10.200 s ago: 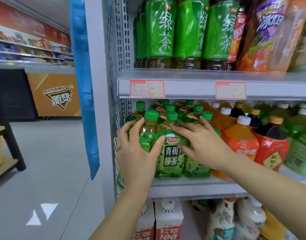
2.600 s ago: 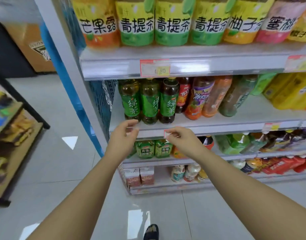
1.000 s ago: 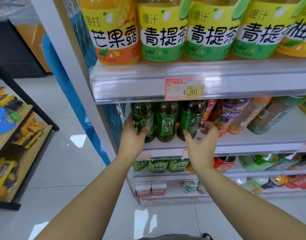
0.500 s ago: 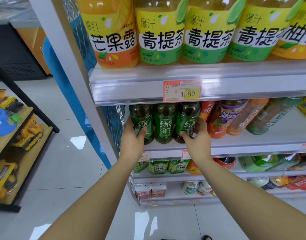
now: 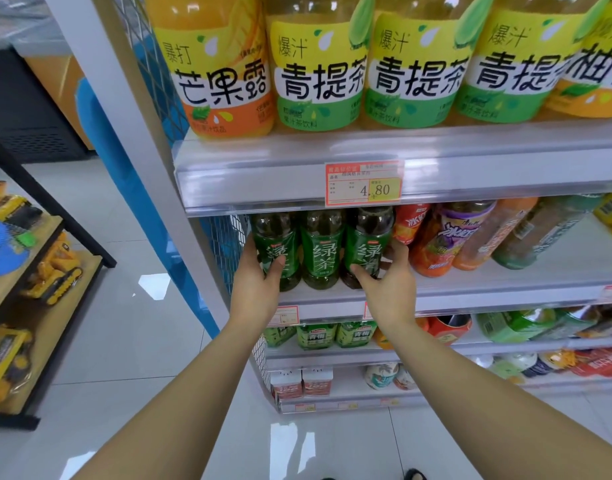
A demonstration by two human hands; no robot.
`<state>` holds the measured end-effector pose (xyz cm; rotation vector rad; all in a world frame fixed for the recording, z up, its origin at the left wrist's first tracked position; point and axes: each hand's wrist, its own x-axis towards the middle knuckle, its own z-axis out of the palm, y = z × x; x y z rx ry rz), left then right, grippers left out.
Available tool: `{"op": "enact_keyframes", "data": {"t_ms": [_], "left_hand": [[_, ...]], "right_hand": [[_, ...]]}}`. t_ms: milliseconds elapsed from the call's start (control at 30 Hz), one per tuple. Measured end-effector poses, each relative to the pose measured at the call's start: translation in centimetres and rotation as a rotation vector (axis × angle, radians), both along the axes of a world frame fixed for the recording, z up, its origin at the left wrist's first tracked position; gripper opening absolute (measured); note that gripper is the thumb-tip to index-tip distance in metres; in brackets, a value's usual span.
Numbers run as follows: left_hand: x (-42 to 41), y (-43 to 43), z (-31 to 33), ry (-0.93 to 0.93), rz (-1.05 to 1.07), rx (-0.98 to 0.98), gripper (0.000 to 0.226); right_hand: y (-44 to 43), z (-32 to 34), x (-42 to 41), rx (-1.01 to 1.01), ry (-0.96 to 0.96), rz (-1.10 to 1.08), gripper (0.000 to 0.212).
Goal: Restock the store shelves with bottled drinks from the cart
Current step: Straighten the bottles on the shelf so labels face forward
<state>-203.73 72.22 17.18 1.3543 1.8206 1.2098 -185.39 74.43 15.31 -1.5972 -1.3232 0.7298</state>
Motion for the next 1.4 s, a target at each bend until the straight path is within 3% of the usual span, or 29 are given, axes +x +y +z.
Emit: {"op": "enact_keyframes", "data": {"t_ms": [100, 200, 333, 600, 867, 967, 1067, 1133, 1200, 1300, 1400], "left_hand": [[-0.4, 0.1, 0.1, -0.002, -0.023, 0.011, 0.054], [-0.5, -0.4, -0.3, -0.04, -0.037, 0.051, 0.054], [-0.2, -1.5, -1.0, -0.069, -0.058, 0.058, 0.058], [-0.9, -1.6, -0.7, -0.057, -0.072, 0.013, 0.055], [-0.9, -1.7, -0.5, -0.059, -0.115, 0.023, 0.055], [-1.0, -1.7, -0.6, -0.077, -0.087, 0.024, 0.058], [0.0, -2.2, -0.6, -0.043, 0.11, 0.137, 0.05], [1.2, -2.8, -0.5, 0.042, 0.164, 0.227, 0.033], [2.1, -3.0, -0.8, 0.115, 0.139, 0.249, 0.022], [2.2, -2.9, -1.1, 0.09, 0.103, 0.236, 0.026], [1.5, -2.7, -0.8, 0.06, 0.074, 0.239, 0.026]], "right_hand": [[-1.9, 0.6, 0.4, 0.041, 0.054, -0.03, 0.053], [-4.8, 0.0, -0.3, 0.228, -0.17, 0.101, 0.032], [-4.7, -1.1, -2.4, 0.161, -0.47, 0.459, 0.049], [-3.6, -0.1, -4.6, -0.089, -0.566, 0.512, 0.065], [-4.0, 0.8, -6.1, -0.183, -0.517, 0.503, 0.077], [-4.5, 1.2, -3.3, -0.049, -0.43, 0.481, 0.058], [-4.9, 1.5, -1.9, 0.083, -0.196, 0.182, 0.042], [-4.4, 1.6, -2.5, -0.009, -0.068, 0.114, 0.049], [-3.6, 1.5, -3.7, -0.112, -0.034, 0.184, 0.06], [-2.2, 0.6, -5.6, -0.134, 0.004, 0.21, 0.053], [-1.2, -0.2, -7.2, -0.128, 0.012, 0.081, 0.046]]}}
